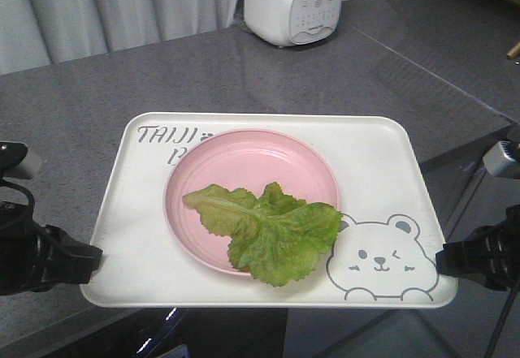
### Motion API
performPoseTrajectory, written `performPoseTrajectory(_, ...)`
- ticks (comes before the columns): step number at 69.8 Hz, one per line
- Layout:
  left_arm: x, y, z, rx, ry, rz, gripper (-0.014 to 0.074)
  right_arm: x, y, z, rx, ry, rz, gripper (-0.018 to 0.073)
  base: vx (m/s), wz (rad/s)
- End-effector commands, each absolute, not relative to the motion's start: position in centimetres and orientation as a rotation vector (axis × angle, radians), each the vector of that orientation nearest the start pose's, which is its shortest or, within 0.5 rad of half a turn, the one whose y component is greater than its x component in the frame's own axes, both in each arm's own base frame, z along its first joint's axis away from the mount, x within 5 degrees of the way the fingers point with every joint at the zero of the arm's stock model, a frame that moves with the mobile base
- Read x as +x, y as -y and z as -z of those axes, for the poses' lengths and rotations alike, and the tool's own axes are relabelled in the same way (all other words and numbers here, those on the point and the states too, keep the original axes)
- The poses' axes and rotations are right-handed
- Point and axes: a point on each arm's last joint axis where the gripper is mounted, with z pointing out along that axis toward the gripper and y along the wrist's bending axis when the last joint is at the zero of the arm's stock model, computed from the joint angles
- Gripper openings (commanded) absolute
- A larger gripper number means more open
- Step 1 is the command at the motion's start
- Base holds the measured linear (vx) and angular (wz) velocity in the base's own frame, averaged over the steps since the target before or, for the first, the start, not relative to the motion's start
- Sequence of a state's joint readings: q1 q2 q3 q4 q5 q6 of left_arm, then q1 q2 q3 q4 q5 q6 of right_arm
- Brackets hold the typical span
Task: Transfer vegetables to tray and serve
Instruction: 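Hold the tray level with both grippers while the base turns and drives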
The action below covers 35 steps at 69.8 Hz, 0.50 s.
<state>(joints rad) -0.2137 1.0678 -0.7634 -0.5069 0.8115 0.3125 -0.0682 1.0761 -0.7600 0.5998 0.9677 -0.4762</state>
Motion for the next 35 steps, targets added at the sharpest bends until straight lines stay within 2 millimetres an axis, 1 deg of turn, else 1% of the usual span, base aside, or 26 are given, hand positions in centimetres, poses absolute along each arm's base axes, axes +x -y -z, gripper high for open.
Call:
performPoseTrajectory(1, 18.52, 7.84, -30.25, 0.351, -2.413, 0.615, -0.0006, 18.62, -3.65, -29.73, -0.253, -2.501, -0.65, -0.0003, -0.03, -0.39)
performPoseTrajectory(35, 18.52, 7.84, -30.25, 0.351, -2.413, 0.615, -0.0006, 18.62, -3.65, -29.73, -0.253, -2.501, -0.65, -0.0003, -0.01, -0.42)
